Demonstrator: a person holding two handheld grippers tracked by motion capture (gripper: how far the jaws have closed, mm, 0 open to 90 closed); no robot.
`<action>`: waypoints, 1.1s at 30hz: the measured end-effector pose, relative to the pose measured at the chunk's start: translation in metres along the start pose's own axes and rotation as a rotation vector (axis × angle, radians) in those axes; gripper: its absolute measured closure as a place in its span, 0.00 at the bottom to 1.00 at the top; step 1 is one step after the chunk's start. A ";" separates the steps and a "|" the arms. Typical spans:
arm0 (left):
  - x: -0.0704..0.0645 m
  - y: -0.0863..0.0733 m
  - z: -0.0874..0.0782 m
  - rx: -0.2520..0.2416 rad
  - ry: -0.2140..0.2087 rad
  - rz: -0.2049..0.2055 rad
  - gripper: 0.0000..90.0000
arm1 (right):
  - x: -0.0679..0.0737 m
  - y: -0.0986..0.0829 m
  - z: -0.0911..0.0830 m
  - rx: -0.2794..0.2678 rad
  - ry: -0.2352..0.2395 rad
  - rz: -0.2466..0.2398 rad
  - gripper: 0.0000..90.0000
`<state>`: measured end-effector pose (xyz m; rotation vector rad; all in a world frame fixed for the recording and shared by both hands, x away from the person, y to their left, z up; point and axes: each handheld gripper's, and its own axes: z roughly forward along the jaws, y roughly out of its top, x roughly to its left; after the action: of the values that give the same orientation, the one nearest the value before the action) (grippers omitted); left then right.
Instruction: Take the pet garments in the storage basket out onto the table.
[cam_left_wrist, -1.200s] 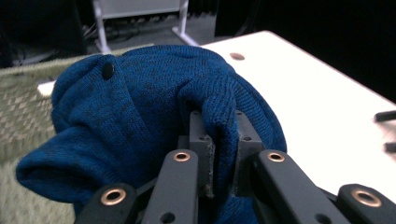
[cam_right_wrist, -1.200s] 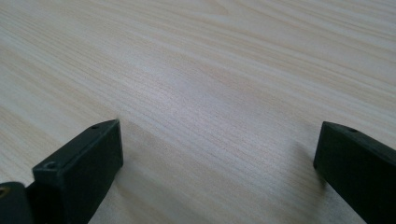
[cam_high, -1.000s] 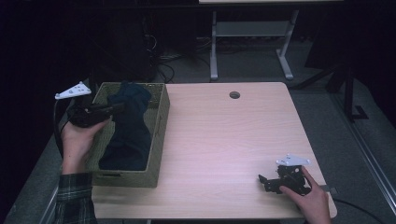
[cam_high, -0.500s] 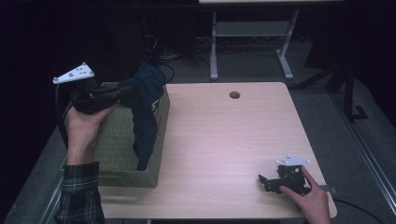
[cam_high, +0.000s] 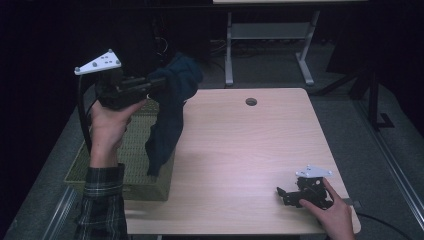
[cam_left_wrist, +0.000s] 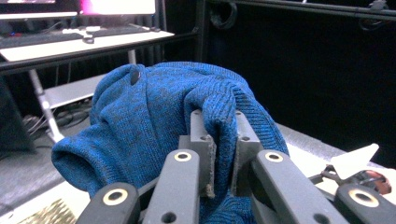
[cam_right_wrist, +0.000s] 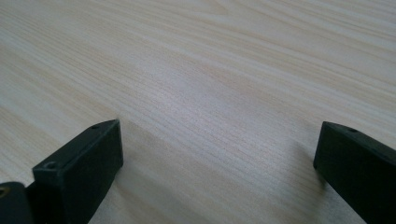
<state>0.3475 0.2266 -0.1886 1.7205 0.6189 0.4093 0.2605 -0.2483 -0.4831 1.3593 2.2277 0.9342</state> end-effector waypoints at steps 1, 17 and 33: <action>-0.003 0.003 0.003 -0.003 -0.010 0.006 0.92 | 0.000 0.000 0.000 0.000 0.000 0.000 0.01; -0.032 0.032 0.044 -0.037 -0.110 0.045 0.92 | 0.000 0.000 0.000 0.001 0.000 -0.001 0.01; -0.047 0.025 0.095 -0.006 -0.181 0.030 0.92 | 0.000 0.000 0.000 0.000 0.000 0.002 0.01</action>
<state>0.3694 0.1203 -0.1840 1.7400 0.4609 0.2725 0.2603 -0.2482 -0.4829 1.3610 2.2269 0.9355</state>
